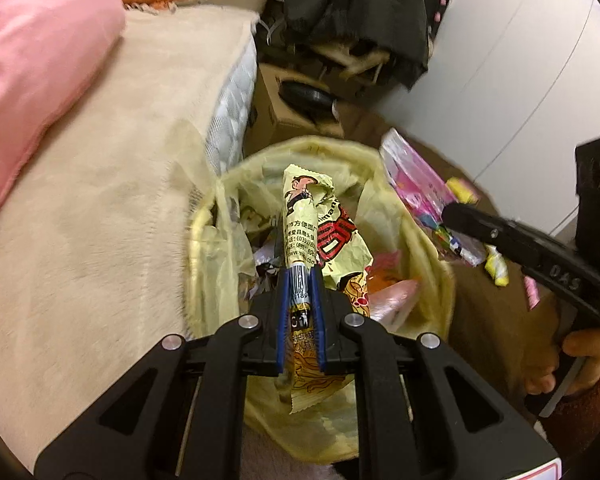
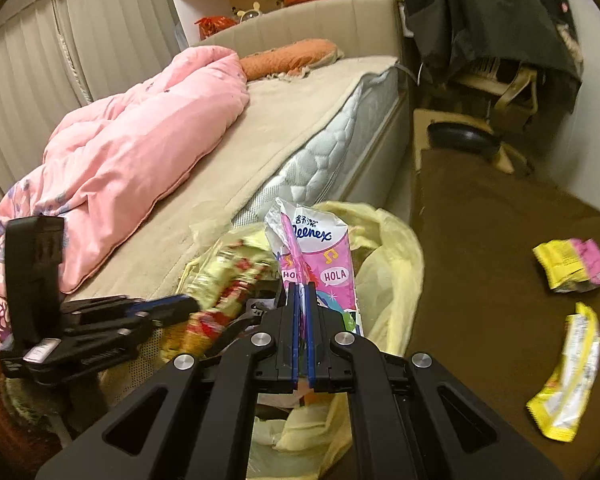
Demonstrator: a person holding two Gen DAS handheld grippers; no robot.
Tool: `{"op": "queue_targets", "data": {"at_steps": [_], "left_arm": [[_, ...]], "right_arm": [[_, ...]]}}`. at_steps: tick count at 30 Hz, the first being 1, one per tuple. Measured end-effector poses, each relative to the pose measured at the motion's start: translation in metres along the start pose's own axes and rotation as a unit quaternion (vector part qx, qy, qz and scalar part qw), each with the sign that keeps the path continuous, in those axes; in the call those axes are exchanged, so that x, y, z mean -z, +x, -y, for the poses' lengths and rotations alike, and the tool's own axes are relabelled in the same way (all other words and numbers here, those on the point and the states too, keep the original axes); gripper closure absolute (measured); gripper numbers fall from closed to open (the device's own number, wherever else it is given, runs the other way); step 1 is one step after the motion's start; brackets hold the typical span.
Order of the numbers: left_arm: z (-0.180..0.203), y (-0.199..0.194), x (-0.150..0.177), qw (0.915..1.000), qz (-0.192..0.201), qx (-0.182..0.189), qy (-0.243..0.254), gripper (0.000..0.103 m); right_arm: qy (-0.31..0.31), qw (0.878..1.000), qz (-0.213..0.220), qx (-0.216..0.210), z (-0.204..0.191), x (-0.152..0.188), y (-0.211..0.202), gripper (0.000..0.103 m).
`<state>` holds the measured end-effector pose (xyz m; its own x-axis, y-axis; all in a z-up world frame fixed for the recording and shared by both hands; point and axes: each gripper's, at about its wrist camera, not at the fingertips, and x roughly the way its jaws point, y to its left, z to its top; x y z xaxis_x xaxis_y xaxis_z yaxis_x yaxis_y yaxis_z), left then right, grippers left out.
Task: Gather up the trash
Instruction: 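Open both tools to drop the gold wrapper and tissue pack into the bag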
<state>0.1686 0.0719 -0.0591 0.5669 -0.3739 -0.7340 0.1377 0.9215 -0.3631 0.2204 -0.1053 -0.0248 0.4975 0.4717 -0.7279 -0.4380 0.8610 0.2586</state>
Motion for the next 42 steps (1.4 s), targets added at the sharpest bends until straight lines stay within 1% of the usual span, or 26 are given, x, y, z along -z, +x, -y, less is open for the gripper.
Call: {"op": "queue_targets", "data": {"at_steps": [3, 6, 11, 13, 16, 20, 23, 25, 27, 31, 36, 37, 39, 41, 42], "left_arm": [[0.000, 0.018, -0.003, 0.9998, -0.016, -0.011, 0.008, 0.093], [-0.002, 0.025, -0.009, 0.9997, -0.018, -0.013, 0.006, 0.093], [-0.007, 0.034, -0.012, 0.9993, -0.024, -0.025, 0.012, 0.093], [-0.005, 0.040, -0.011, 0.9985, -0.031, -0.039, 0.022, 0.093], [-0.001, 0.044, -0.011, 0.9975, -0.033, -0.053, 0.033, 0.093], [0.002, 0.041, -0.012, 0.9972, -0.021, -0.058, 0.042, 0.092], [0.001, 0.038, -0.012, 0.9976, -0.019, -0.055, 0.037, 0.086], [-0.002, 0.033, -0.012, 0.9983, -0.016, -0.049, 0.026, 0.078], [-0.003, 0.026, -0.014, 0.9988, -0.012, -0.043, 0.019, 0.075], [-0.004, 0.013, -0.018, 0.9989, 0.001, -0.045, 0.011, 0.067], [-0.003, -0.010, -0.023, 0.9985, 0.024, -0.048, 0.004, 0.063], [-0.002, -0.014, -0.023, 0.9984, 0.027, -0.050, 0.005, 0.062], [0.000, -0.022, -0.023, 0.9980, 0.033, -0.053, 0.006, 0.062], [0.000, -0.029, -0.023, 0.9977, 0.038, -0.056, 0.008, 0.062], [0.000, -0.032, -0.024, 0.9975, 0.041, -0.056, 0.009, 0.062]], "right_arm": [[0.011, 1.000, -0.022, -0.007, 0.007, 0.001, 0.021, 0.099], [0.020, 0.999, -0.050, -0.007, 0.014, 0.004, 0.046, 0.099], [0.010, 0.997, -0.082, -0.007, 0.012, 0.013, 0.066, 0.099], [0.006, 0.996, -0.090, -0.007, 0.013, 0.017, 0.068, 0.099], [0.001, 0.996, -0.086, -0.006, 0.013, 0.021, 0.063, 0.099], [-0.021, 0.997, -0.079, 0.006, 0.011, 0.024, 0.055, 0.099], [-0.027, 0.997, -0.065, 0.017, 0.012, 0.024, 0.046, 0.099], [-0.030, 0.998, -0.056, 0.021, 0.013, 0.024, 0.041, 0.098], [-0.029, 0.998, -0.051, 0.024, 0.014, 0.024, 0.036, 0.098], [-0.030, 0.998, -0.049, 0.020, 0.013, 0.023, 0.033, 0.098], [-0.043, 0.997, -0.058, 0.031, 0.004, 0.025, 0.034, 0.097], [-0.047, 0.997, -0.056, 0.035, 0.001, 0.025, 0.031, 0.096], [-0.051, 0.997, -0.052, 0.039, -0.001, 0.025, 0.027, 0.089], [-0.050, 0.997, -0.046, 0.037, -0.001, 0.025, 0.021, 0.071], [-0.048, 0.997, -0.042, 0.037, 0.000, 0.025, 0.018, 0.068]]}}
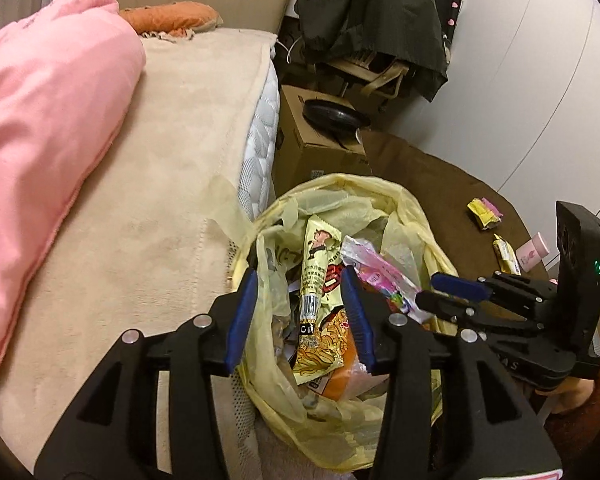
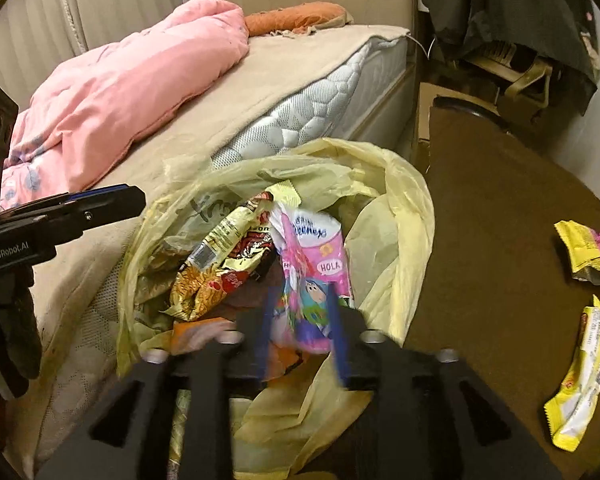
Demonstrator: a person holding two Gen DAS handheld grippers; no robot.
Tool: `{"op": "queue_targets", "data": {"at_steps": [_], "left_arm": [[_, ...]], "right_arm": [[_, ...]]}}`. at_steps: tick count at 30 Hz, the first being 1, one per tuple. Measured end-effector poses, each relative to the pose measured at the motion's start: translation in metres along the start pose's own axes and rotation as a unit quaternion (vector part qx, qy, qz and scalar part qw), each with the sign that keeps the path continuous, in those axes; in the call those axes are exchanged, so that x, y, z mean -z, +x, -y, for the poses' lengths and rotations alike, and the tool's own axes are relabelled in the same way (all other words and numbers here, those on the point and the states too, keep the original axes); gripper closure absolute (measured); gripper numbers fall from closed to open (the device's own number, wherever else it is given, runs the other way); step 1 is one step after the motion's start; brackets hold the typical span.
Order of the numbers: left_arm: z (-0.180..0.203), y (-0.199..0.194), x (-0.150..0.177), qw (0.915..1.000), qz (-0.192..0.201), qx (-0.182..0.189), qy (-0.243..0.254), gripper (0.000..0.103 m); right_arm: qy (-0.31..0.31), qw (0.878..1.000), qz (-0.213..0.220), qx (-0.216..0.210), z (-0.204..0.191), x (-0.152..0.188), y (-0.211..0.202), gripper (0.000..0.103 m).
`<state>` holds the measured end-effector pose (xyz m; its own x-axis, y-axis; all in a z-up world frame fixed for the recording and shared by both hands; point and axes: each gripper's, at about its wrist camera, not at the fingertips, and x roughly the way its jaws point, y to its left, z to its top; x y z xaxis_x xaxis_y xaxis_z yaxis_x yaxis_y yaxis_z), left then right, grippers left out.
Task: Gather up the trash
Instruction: 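Open both tools to drop the gold wrapper and tissue pack into the bag, then move both tools back to the table and grasp the yellow-white bar wrapper with the right tool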
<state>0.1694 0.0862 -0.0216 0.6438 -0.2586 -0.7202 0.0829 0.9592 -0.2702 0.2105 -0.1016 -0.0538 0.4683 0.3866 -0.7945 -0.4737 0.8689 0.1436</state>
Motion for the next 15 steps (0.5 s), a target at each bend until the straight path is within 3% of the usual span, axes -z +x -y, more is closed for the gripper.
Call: {"op": "queue_targets", "data": {"at_steps": [8, 15], "left_arm": [[0.023, -0.017, -0.002, 0.9996, 0.021, 0.003, 0.017, 0.061], [0.071, -0.011, 0.004, 0.9970, 0.037, 0.031, 0.060, 0.061]], "right_arm": [[0.023, 0.998, 0.041, 0.031, 0.017, 0.013, -0.043, 0.064], [0.070, 0.991, 0.086, 0.074, 0.065, 0.041, -0.094, 0.042]]}}
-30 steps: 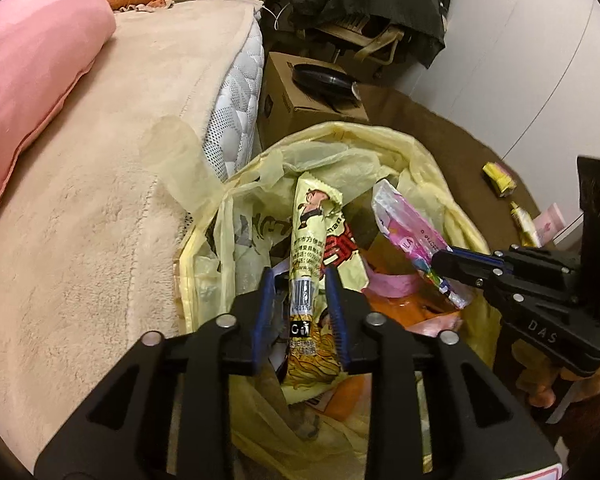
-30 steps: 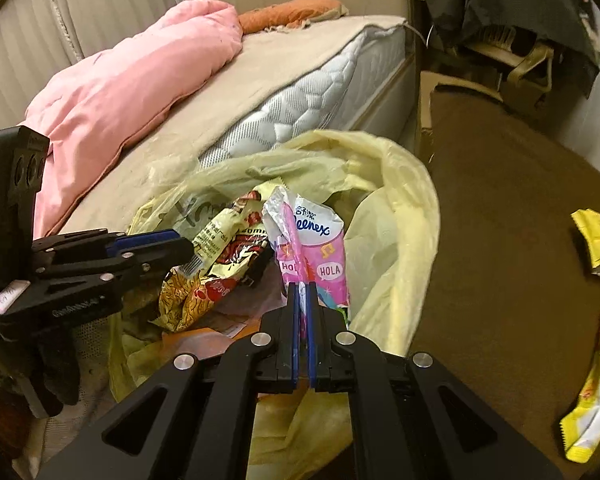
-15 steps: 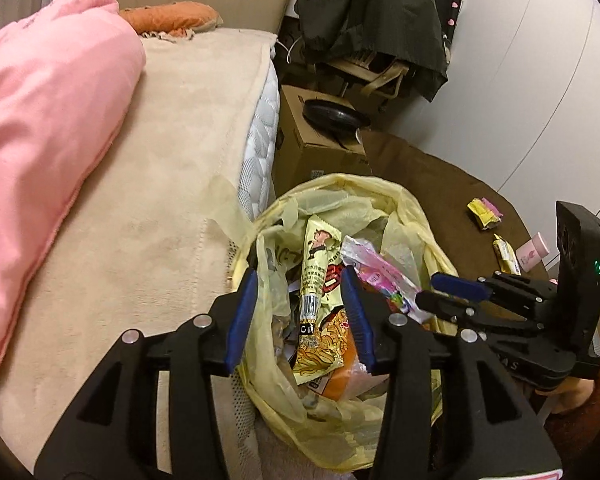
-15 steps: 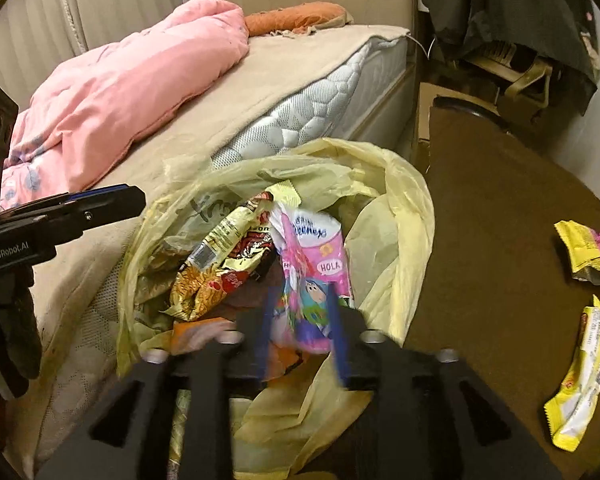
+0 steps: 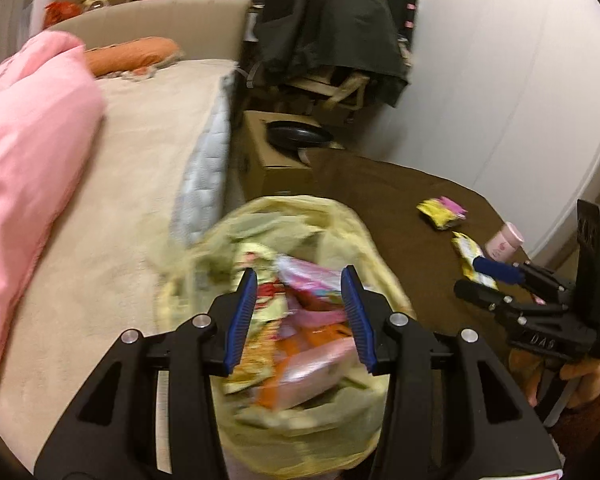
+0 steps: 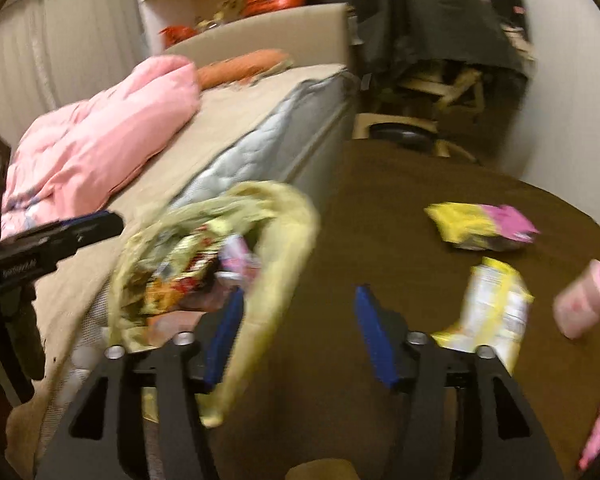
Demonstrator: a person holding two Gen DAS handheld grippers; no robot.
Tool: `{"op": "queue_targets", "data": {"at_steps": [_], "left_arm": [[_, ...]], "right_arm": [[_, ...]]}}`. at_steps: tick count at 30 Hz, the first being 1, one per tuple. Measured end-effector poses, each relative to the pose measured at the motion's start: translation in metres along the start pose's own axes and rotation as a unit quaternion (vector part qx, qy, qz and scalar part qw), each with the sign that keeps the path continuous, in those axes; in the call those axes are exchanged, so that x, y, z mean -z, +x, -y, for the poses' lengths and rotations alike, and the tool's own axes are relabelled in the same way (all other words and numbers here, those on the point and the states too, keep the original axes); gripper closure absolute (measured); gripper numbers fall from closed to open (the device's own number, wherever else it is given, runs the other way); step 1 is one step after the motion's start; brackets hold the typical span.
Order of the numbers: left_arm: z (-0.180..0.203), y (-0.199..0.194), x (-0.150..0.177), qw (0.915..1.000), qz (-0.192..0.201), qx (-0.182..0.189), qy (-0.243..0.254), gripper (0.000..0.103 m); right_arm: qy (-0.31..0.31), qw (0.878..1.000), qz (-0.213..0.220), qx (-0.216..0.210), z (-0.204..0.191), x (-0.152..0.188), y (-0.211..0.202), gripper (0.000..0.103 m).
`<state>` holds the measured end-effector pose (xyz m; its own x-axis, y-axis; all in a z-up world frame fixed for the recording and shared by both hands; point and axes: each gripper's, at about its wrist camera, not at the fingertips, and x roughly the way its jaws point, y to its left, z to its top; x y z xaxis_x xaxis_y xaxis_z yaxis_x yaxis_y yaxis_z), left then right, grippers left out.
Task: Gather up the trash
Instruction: 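Move both tools back to the table and grasp the yellow-white bar wrapper with the right tool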
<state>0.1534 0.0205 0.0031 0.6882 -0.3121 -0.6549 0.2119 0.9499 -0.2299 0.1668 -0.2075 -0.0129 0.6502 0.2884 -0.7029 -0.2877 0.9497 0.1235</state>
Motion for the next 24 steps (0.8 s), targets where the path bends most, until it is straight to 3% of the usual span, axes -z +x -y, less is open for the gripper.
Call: {"op": "queue_targets", "data": {"at_steps": [9, 14, 18, 24], "left_arm": [[0.080, 0.040, -0.004, 0.9958, -0.001, 0.072, 0.056, 0.061], [0.117, 0.070, -0.007, 0.9934, -0.010, 0.075, 0.086, 0.061], [0.138, 0.090, -0.010, 0.9914, -0.014, 0.070, 0.109, 0.061], [0.141, 0.105, -0.012, 0.9910, -0.019, 0.064, 0.116, 0.061]], "right_arm": [[0.004, 0.999, -0.002, 0.047, 0.068, 0.033, -0.035, 0.039], [0.008, 0.997, -0.005, 0.082, 0.096, 0.050, -0.044, 0.039], [0.047, 0.994, -0.016, 0.100, 0.123, 0.057, -0.045, 0.039], [0.081, 0.991, -0.010, 0.104, 0.131, 0.046, -0.035, 0.039]]}}
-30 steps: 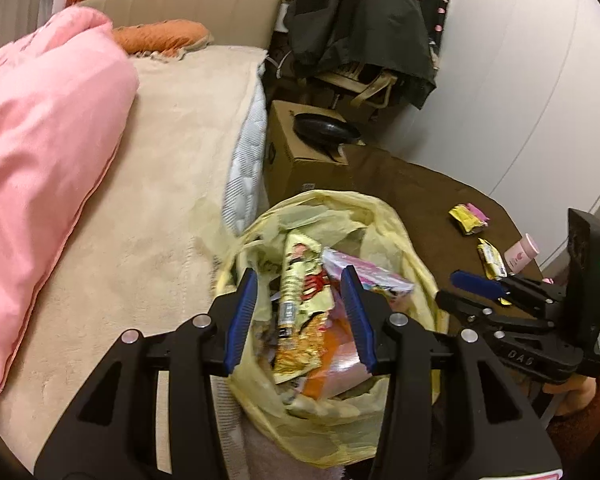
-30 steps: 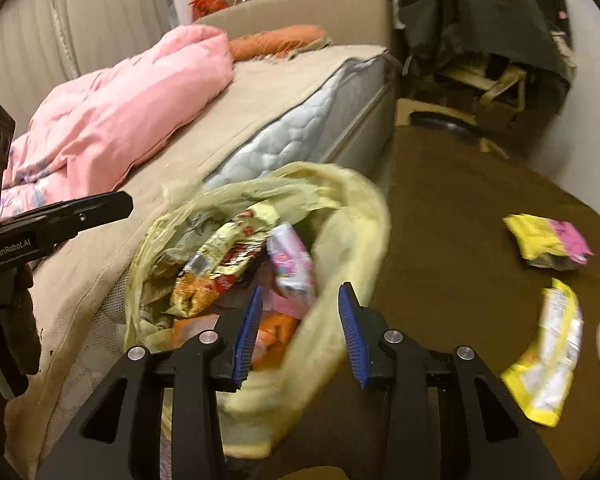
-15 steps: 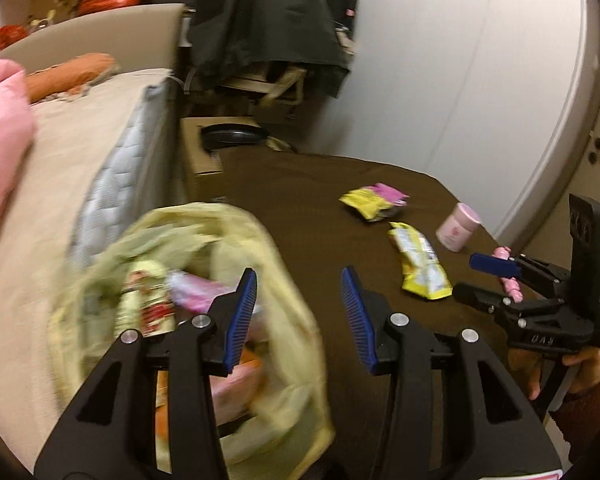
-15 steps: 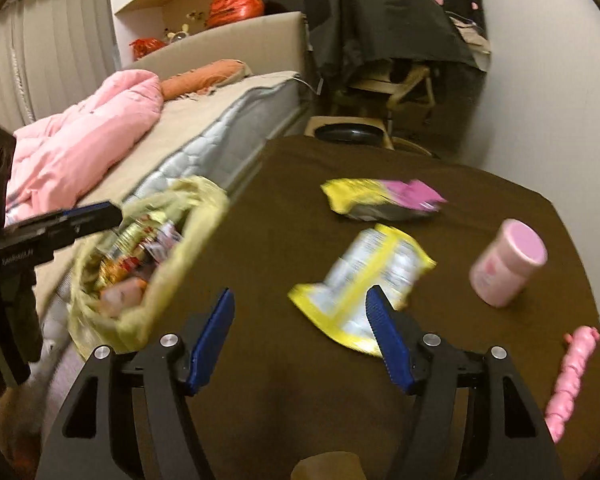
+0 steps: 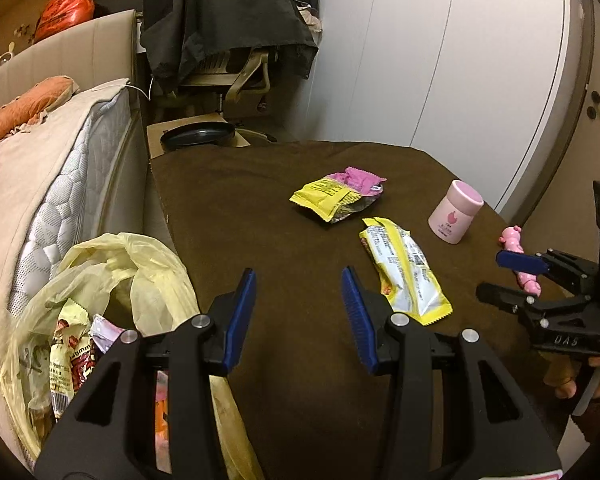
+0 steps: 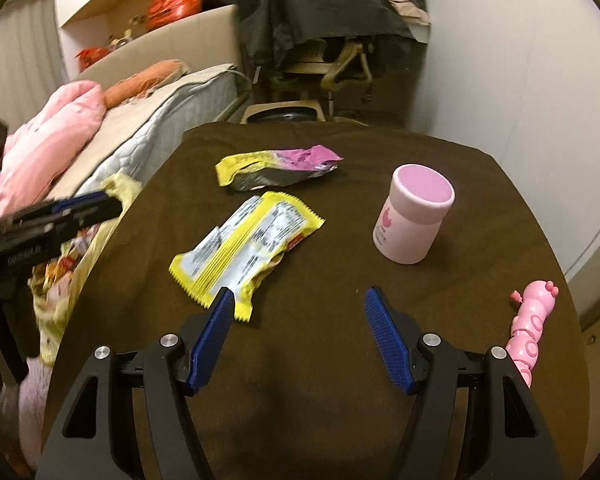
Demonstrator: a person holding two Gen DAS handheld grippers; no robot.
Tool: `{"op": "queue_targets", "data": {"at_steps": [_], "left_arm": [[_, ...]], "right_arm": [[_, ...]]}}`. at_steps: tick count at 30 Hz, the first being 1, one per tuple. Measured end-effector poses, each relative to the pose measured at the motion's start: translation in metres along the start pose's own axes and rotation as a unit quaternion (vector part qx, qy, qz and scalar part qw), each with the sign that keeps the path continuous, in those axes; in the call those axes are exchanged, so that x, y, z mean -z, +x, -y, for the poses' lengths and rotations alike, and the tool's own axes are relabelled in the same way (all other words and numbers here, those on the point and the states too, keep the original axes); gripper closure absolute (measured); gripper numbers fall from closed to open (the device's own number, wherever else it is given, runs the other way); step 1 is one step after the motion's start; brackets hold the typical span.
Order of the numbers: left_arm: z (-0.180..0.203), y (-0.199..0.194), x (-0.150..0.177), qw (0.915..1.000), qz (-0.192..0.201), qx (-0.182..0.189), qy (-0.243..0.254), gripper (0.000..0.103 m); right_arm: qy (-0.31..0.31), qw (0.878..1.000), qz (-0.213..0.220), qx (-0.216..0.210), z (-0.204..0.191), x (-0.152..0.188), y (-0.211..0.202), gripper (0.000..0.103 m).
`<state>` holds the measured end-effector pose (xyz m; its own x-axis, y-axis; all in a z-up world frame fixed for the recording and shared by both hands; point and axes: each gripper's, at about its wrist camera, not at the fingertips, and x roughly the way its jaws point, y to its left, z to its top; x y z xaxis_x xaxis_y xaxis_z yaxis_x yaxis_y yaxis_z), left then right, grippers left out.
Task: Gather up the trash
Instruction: 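Move both tools back to the table and grasp the yellow-white bar wrapper with the right tool, then grasp the yellow-pink candy wrapper with the left tool while the right tool holds the bar wrapper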
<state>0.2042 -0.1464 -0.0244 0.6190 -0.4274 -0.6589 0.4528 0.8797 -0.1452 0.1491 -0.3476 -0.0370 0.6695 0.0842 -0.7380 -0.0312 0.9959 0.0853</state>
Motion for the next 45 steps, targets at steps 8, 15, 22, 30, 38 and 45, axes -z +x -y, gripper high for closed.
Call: {"op": "queue_targets", "data": {"at_steps": [8, 15, 22, 30, 38, 45], "left_arm": [[-0.026, -0.005, -0.001, 0.9997, 0.009, 0.000, -0.025, 0.060], [-0.043, 0.001, 0.001, 0.9992, 0.002, 0.010, -0.040, 0.056], [-0.039, 0.014, -0.009, 0.9983, 0.000, 0.045, -0.037, 0.056], [-0.002, 0.058, -0.054, 0.9964, -0.006, 0.082, 0.017, 0.056], [0.016, 0.130, -0.091, 0.9944, -0.063, 0.084, 0.010, 0.056], [0.034, 0.153, -0.082, 0.9929, -0.102, 0.046, 0.040, 0.056]], "right_arm": [[0.044, 0.999, -0.010, -0.027, -0.018, -0.027, 0.036, 0.039], [0.050, 0.997, -0.056, -0.029, -0.024, -0.033, 0.077, 0.043], [0.035, 0.997, -0.047, -0.041, -0.013, -0.015, 0.053, 0.065], [0.057, 0.998, -0.012, -0.019, 0.032, 0.009, -0.004, 0.067], [0.086, 0.996, -0.010, -0.013, 0.068, 0.028, -0.020, 0.067], [0.110, 0.994, -0.014, -0.024, 0.080, 0.038, -0.018, 0.067]]}}
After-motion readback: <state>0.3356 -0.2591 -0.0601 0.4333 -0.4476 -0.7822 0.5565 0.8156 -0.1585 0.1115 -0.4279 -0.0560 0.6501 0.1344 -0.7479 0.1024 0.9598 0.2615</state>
